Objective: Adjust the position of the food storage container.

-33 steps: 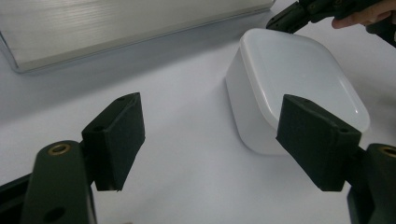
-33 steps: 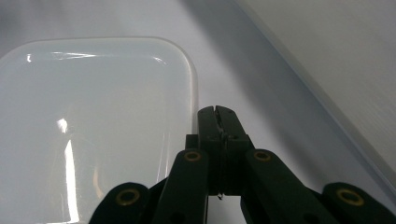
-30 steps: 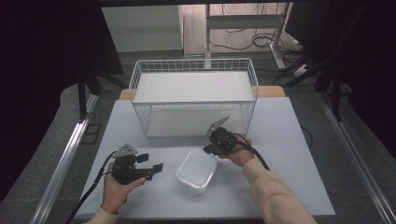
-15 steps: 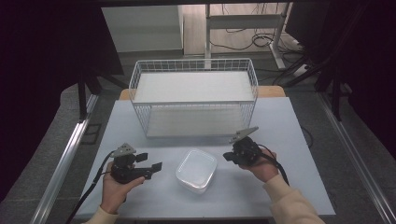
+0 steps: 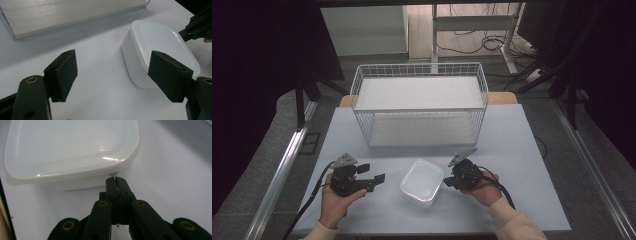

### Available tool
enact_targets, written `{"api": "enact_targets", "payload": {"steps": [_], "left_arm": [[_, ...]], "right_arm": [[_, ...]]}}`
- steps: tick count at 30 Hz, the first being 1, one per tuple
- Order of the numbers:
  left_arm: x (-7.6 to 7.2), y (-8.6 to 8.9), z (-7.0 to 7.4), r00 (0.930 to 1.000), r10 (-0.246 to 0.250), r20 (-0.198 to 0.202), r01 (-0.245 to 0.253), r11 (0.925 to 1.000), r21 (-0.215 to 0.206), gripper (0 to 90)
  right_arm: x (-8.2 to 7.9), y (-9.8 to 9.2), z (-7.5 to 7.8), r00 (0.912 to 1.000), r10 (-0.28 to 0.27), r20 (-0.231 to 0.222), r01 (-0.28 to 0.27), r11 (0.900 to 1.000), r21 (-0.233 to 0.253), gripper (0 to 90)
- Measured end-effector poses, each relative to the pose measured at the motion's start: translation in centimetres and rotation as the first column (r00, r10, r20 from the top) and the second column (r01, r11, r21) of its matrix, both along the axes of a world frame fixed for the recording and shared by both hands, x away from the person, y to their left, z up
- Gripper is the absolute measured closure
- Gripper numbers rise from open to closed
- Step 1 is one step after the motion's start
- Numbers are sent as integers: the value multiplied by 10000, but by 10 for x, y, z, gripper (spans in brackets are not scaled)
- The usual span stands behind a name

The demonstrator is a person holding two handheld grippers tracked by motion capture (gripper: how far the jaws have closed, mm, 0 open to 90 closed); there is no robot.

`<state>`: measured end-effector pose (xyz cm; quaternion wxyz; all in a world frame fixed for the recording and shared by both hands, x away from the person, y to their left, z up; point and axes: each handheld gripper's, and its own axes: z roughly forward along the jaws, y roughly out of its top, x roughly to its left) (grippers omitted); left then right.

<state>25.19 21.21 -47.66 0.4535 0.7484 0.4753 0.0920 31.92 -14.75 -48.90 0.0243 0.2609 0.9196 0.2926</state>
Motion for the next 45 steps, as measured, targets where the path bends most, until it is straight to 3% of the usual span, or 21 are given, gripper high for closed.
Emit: {"api": "enact_targets", "payload": {"steps": [7,17,26,32,39,42,43,44,45], "left_arm": [[0,1,0,10000,40,25,-40,10000,14,229],[1,2,-1,10000,64,-26,-64,10000,34,229],[1,3,0,10000,96,-10,-96,9999,-39,229],[1,3,-1,10000,94,-6,-94,9999,-36,229],[1,3,0,9999,110,-2,-110,9999,-101,229],[1,4,1,9999,149,-6,-149,9998,-146,229],[0,4,1,9999,163,-23,-163,9997,-161,229],[0,4,1,9998,182,-19,-183,9997,-185,229],[0,4,1,9999,169,-14,-169,9997,-193,228]], "right_arm": [[13,12,0,10000,-35,38,35,9999,-162,893],[28,29,1,9998,-58,188,59,10000,-14,893],[31,35,-1,9994,-7,358,5,10000,39,893],[23,24,10,9974,-238,675,214,9991,361,893],[-4,-12,28,9911,-882,996,729,9863,1482,885],[-15,-25,31,9888,-1132,975,942,9789,1813,814],[-21,-32,31,9861,-1362,957,1129,9698,2163,645],[-21,-32,31,9861,-1362,957,1129,9698,2163,645],[-27,-37,30,9818,-1681,881,1396,9542,2645,457]]}}
